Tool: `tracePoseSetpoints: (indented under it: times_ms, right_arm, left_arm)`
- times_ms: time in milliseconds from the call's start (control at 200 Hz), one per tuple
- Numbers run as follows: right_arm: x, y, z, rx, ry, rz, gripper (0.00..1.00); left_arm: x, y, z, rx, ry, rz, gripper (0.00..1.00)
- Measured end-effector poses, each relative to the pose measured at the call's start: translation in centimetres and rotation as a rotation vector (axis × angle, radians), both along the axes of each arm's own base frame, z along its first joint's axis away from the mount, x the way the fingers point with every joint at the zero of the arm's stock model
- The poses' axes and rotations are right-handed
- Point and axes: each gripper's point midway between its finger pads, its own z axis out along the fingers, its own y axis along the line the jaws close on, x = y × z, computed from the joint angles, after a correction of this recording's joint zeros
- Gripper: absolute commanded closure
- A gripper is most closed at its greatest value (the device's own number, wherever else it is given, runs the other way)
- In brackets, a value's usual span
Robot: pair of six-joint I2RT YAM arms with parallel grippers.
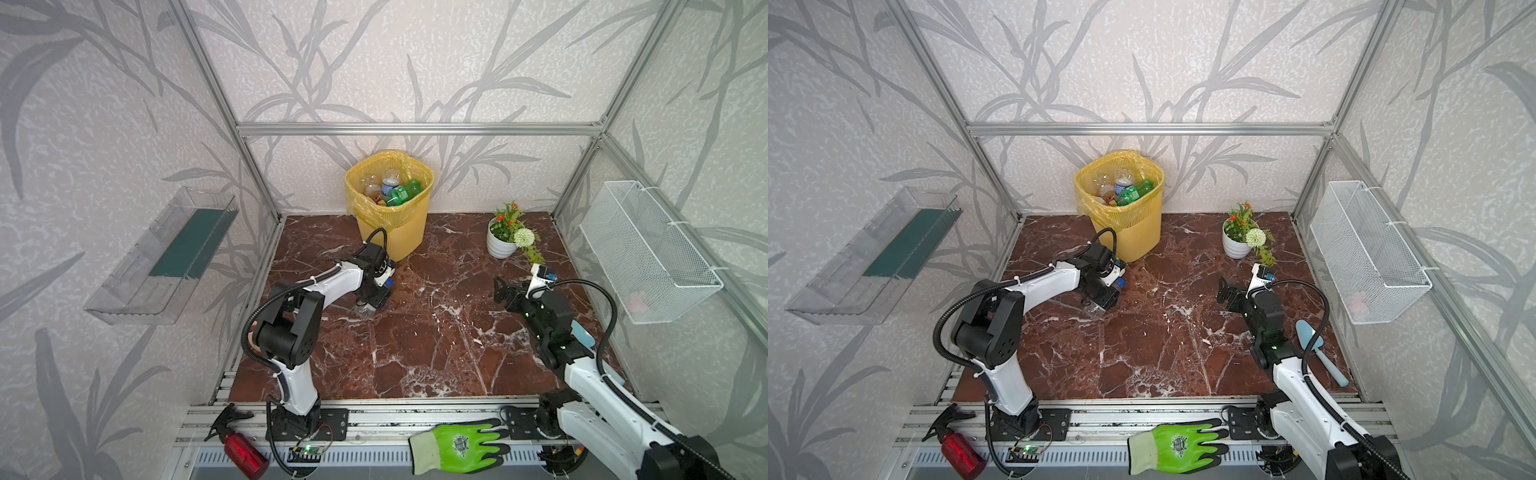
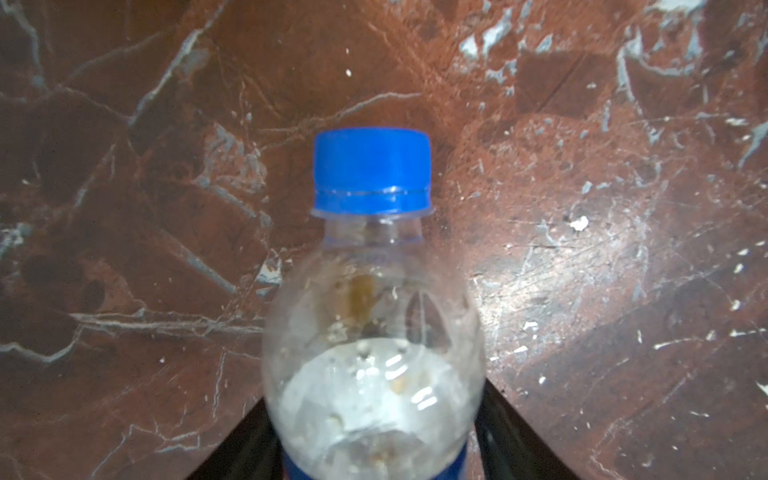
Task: Throw the plastic bottles in the bin
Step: 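Lift the blue-capped water bottle with the left gripper, then carry the water bottle over the bin and release it with the left gripper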
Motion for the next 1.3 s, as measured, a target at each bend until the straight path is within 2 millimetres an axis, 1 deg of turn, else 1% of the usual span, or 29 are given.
tracePoseSetpoints:
  times_ms: [105,205,350,420,455,490,555,620,635,660,665,690,695,725,735,745,795,805,850,860,875,910,945,1000,1095,1130,1204,1264,1299]
  right_arm:
    - [0.0,0.0,0.0,0.001,0.0,0.001,0.0]
    - [0.0,-0.1,0.0,0.001,-0.001,-0.003,0.0]
    - [0.0,-0.2,0.3,0.002,-0.009,-0.006,0.0]
    - [-0.1,-0.3,0.5,0.003,-0.016,-0.009,0.0]
    - [-0.1,-0.3,0.6,0.002,-0.019,-0.01,0.0]
    - [-0.1,-0.4,0.7,0.001,-0.022,-0.011,0.0]
    - [-0.2,-0.5,0.9,-0.003,-0.029,-0.014,0.0]
    - [-0.3,-0.6,1.1,-0.008,-0.034,-0.019,0.0]
    - [-0.3,-0.6,1.1,-0.008,-0.036,-0.02,0.0]
    - [-0.3,-0.7,1.2,-0.009,-0.038,-0.024,0.0]
    - [-0.3,-0.7,1.2,-0.009,-0.039,-0.024,0.0]
    - [-0.3,-0.7,1.3,-0.009,-0.042,-0.027,0.0]
    - [-0.3,-0.8,1.3,-0.009,-0.042,-0.027,0.0]
    - [-0.3,-0.8,1.4,-0.01,-0.046,-0.03,0.0]
    - [-0.3,-0.9,1.5,-0.01,-0.047,-0.031,0.0]
    - [-0.3,-0.9,1.4,-0.011,-0.047,-0.033,0.0]
    - [-0.4,-1.1,1.6,-0.012,-0.053,-0.04,0.0]
    - [-0.4,-1.1,1.6,-0.013,-0.054,-0.042,0.0]
    - [-0.4,-1.3,1.8,-0.013,-0.058,-0.048,0.0]
    - [-0.4,-1.3,1.8,-0.013,-0.059,-0.05,0.0]
    - [-0.4,-1.3,1.9,-0.013,-0.061,-0.05,0.0]
    - [-0.4,-1.4,1.9,-0.013,-0.064,-0.052,0.0]
    - [-0.5,-1.4,2.0,-0.013,-0.066,-0.052,0.0]
    - [-0.5,-1.4,2.1,-0.015,-0.07,-0.053,0.0]
    - [-0.7,-1.5,2.3,-0.018,-0.075,-0.054,0.0]
    - [-0.7,-1.5,2.4,-0.018,-0.078,-0.054,0.0]
    - [-0.8,-1.5,2.5,-0.02,-0.081,-0.053,0.0]
    - [-0.8,-1.5,2.5,-0.02,-0.081,-0.052,0.0]
    - [-0.8,-1.5,2.5,-0.019,-0.08,-0.052,0.0]
  left_arm:
    - [-0.1,-0.2,0.0,-0.004,0.002,0.0,0.5]
    - [-0.2,-0.4,0.0,-0.008,0.004,0.003,0.57]
    - [-0.6,-1.3,0.4,-0.059,0.003,0.001,0.57]
    - [-1.3,-2.1,1.5,-0.113,-0.017,-0.007,0.56]
    - [-1.8,-2.5,2.6,-0.146,-0.039,-0.013,0.56]
    - [-2.2,-3.0,4.1,-0.183,-0.071,-0.023,0.56]
    - [-2.6,-3.7,8.2,-0.268,-0.176,-0.038,0.56]
    - [-2.9,-4.2,13.6,-0.362,-0.329,-0.053,0.56]
    - [-3.1,-4.1,15.4,-0.388,-0.379,-0.055,0.55]
    - [-3.2,-4.1,17.3,-0.419,-0.438,-0.055,0.55]
    - [-3.3,-4.0,18.1,-0.43,-0.462,-0.056,0.55]
    - [-3.5,-3.8,20.3,-0.462,-0.532,-0.053,0.55]
    - [-3.6,-3.6,21.1,-0.471,-0.556,-0.051,0.55]
    - [-4.0,-3.2,23.5,-0.503,-0.636,-0.046,0.55]
    - [-4.2,-2.9,24.8,-0.517,-0.681,-0.044,0.55]
    - [-4.4,-2.8,25.5,-0.525,-0.703,-0.042,0.55]
    - [-5.2,-1.6,30.0,-0.577,-0.866,-0.02,0.55]
    - [-5.4,-1.4,30.5,-0.582,-0.885,-0.019,0.55]
    - [-6.2,-0.2,34.0,-0.621,-1.018,0.007,0.55]
    - [-6.4,-0.1,34.4,-0.625,-1.035,0.011,0.55]
    - [-6.7,0.4,35.7,-0.641,-1.084,0.019,0.55]
    - [-7.2,1.1,37.8,-0.668,-1.169,0.036,0.55]
    - [-7.5,1.6,39.6,-0.69,-1.241,0.049,0.55]
    - [-7.7,2.0,41.8,-0.72,-1.328,0.062,0.55]
    - [-6.8,1.8,44.2,-0.739,-1.407,0.062,0.54]
    - [-6.1,1.5,45.0,-0.738,-1.422,0.06,0.54]
    - [-3.7,0.5,47.1,-0.735,-1.445,0.06,0.49]
    - [-1.1,-0.4,48.4,-0.731,-1.448,0.064,0.42]
    - [0.9,-0.9,48.7,-0.721,-1.436,0.073,0.39]
